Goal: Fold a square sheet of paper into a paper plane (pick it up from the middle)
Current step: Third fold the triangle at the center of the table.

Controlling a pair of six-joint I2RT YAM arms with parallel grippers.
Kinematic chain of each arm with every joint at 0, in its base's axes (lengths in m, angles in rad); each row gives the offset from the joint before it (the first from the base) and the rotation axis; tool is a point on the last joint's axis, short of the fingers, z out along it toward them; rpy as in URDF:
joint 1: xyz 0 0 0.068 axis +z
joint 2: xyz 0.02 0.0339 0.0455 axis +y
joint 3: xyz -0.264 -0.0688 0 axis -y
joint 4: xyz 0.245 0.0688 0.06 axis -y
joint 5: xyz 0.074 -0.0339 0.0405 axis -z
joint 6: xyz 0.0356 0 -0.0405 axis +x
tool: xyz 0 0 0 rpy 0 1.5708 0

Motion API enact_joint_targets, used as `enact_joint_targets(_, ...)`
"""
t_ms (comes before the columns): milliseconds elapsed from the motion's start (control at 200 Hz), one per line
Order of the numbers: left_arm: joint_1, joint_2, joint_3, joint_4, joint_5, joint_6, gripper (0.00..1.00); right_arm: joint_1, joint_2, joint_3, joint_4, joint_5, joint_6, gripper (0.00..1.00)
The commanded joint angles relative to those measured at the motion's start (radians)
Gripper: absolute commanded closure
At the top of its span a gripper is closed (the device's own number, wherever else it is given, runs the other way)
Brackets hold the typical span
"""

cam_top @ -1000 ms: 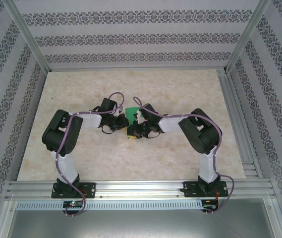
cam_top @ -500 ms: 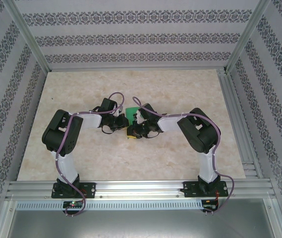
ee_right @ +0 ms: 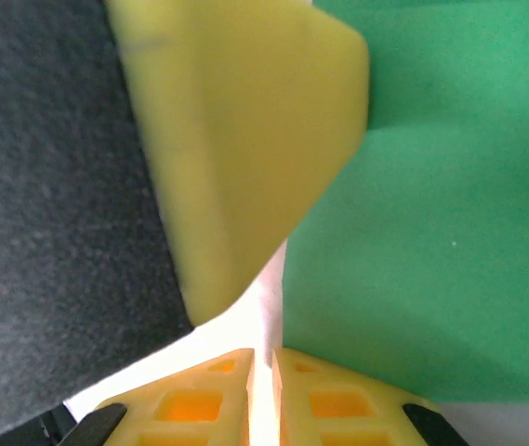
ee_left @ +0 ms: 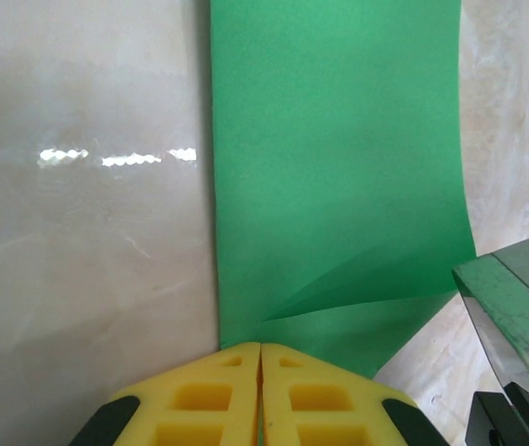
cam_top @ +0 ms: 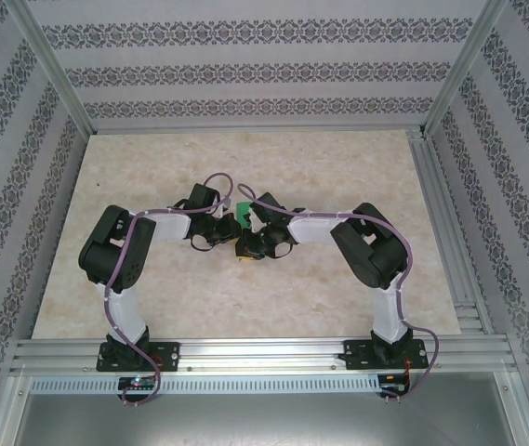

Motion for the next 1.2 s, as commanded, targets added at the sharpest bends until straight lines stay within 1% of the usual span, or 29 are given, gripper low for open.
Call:
enact_joint_targets(0,0.006,0.036,-0.014,-0.016,-0.025,0.001,0.9,0.014,-0.017,-0.024,-0.04,0.056,-0.028,0.83)
enact_joint_targets(140,0.006,0.034,-0.012,-0.022,-0.026,0.004,0.9,-0.031,-0.148,-0.085,0.116,0.028,0.018,0.73)
enact_joint_targets(235,0.006,0.034,-0.009,-0.023,-0.025,0.004,0.9,-0.073,-0.195,-0.12,0.164,0.029,0.034,0.71)
enact_joint_targets(280,0.006,0.034,-0.008,-0.023,-0.024,0.004,0.9,-0.092,-0.194,-0.121,0.159,0.029,0.027,0.72)
enact_joint_targets(355,0.006,0.035,-0.005,-0.023,-0.022,0.005,0.9,-0.112,-0.174,-0.106,0.128,0.035,0.014,0.75)
enact_joint_targets(460,0.004,0.036,-0.002,-0.027,-0.022,0.005,0.9,-0.119,-0.136,-0.068,0.09,0.048,0.001,0.8)
enact_joint_targets(574,0.006,0.034,0.003,-0.033,-0.022,0.006,0.9,-0.118,-0.095,-0.029,0.071,0.048,-0.004,0.83)
enact_joint_targets(869,0.006,0.033,0.008,-0.035,-0.011,0.011,0.9,-0.118,-0.04,0.01,0.021,0.069,-0.012,0.84)
enact_joint_targets(1004,0.006,0.03,0.008,-0.038,-0.011,0.016,0.9,-0.118,-0.026,0.019,-0.021,0.097,-0.012,0.84)
enact_joint_targets(1194,0.007,0.028,0.008,-0.039,-0.008,0.02,0.9,-0.12,-0.002,0.014,-0.075,0.138,-0.004,0.86)
